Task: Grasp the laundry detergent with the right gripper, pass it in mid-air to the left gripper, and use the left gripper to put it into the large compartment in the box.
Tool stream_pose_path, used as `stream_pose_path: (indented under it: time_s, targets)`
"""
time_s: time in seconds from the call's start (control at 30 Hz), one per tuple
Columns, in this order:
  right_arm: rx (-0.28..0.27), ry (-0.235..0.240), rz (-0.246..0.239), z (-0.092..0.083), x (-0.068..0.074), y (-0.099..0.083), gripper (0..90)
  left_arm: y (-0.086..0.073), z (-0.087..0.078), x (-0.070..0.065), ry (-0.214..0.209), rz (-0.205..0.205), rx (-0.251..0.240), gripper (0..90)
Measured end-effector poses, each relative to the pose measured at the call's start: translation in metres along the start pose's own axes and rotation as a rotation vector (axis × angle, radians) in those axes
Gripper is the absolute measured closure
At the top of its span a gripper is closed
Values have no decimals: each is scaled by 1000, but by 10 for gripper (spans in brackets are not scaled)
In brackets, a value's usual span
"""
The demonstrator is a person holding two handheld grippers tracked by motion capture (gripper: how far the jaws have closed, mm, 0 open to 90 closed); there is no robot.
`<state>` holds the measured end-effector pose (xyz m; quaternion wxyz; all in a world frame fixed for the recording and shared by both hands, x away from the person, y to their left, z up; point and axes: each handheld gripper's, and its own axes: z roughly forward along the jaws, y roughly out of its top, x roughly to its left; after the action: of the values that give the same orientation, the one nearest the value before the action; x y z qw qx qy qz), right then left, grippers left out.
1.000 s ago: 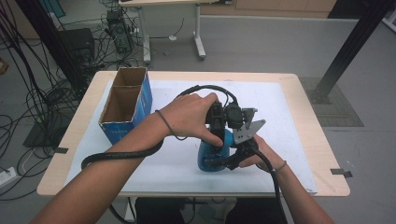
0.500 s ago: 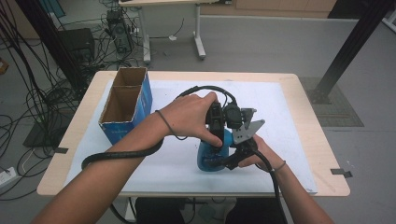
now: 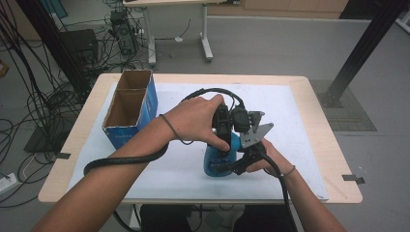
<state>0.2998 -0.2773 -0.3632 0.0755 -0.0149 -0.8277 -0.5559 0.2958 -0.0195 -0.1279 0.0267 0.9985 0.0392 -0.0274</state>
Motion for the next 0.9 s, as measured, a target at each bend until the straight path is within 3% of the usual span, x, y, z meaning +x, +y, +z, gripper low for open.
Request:
stream_pose_path:
  time_s: [0.9]
  targets:
    - [-5,3,1,1,-1,-1,417,-1,0,0,3,-17,-3,376]
